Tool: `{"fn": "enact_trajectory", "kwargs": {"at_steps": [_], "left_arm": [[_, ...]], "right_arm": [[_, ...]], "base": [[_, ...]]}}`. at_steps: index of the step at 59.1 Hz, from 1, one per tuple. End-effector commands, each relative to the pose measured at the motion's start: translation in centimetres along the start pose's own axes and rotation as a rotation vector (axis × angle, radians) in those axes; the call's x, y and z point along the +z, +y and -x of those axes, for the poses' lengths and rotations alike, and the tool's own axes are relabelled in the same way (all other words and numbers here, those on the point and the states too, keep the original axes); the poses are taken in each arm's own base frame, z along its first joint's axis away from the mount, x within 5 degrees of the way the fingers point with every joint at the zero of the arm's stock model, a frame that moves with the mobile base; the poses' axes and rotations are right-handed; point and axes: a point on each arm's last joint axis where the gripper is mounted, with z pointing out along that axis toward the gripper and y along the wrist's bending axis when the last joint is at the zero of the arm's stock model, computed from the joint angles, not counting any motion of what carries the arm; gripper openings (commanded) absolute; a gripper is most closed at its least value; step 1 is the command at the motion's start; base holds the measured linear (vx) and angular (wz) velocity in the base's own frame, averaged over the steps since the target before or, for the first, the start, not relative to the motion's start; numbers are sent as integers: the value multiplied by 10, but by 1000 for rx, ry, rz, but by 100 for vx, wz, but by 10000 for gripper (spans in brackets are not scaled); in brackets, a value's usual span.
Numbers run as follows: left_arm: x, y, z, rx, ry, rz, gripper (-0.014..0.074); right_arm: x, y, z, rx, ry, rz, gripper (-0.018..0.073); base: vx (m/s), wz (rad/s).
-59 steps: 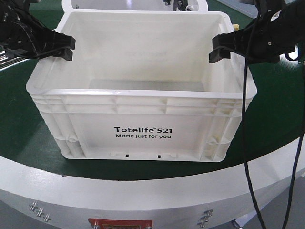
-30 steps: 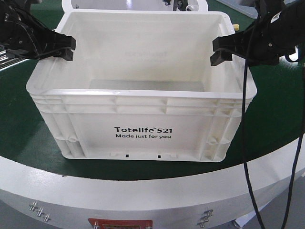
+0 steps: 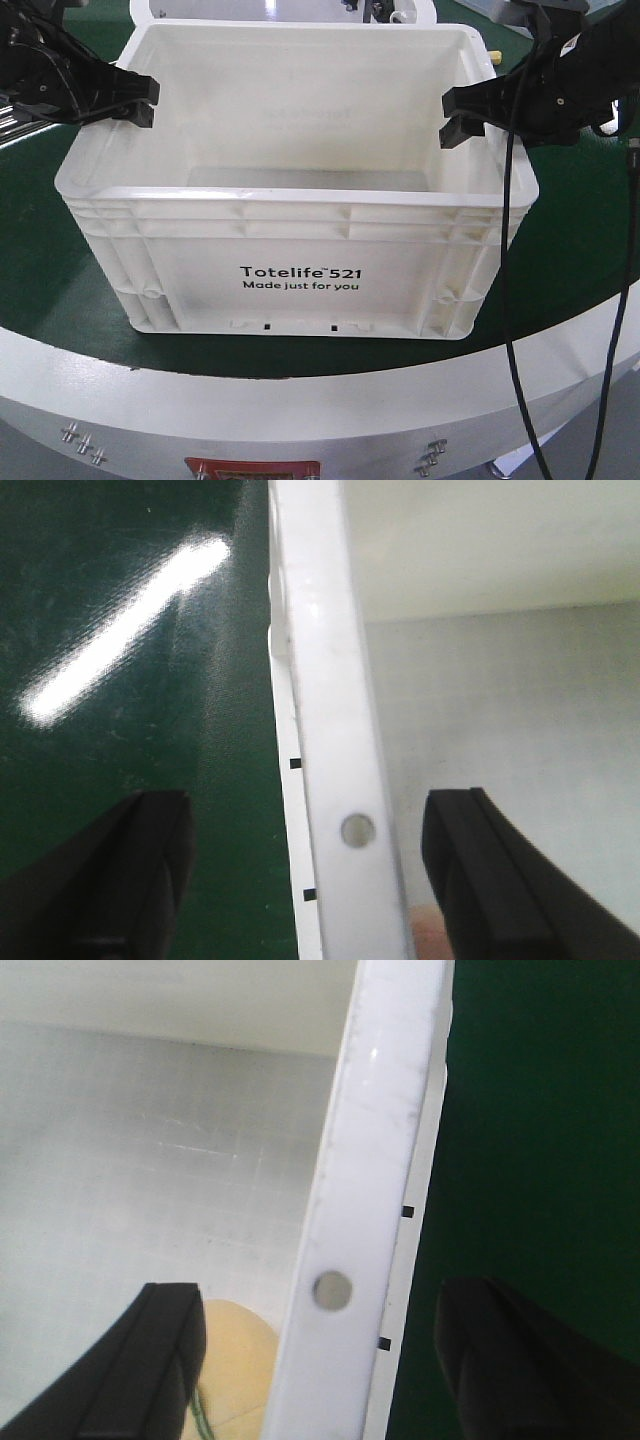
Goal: Place moving items into box and shelve
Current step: 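Close the left and right grippers on opposite tote rims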
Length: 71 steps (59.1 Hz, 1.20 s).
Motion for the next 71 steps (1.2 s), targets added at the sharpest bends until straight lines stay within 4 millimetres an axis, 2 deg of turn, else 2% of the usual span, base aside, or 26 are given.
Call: {"fn": "enact_trajectory", "kwargs": {"at_steps": [1, 8, 21, 71], "left_arm": [[-26, -3, 13, 2, -123, -17, 591], [-25, -3, 13, 2, -121, -17, 591], [-25, -3, 13, 2, -121, -17, 591], [-26, -7, 14, 9, -131, -59, 591]], "right_arm": [[-23, 1, 11, -8, -110, -2, 491], [-23, 1, 11, -8, -112, -3, 376], [-23, 1, 11, -28, -112, -4, -15], [-23, 2, 12, -41, -122, 0, -15]], "base": [[0, 0], [0, 0], [0, 0], [0, 0]]}}
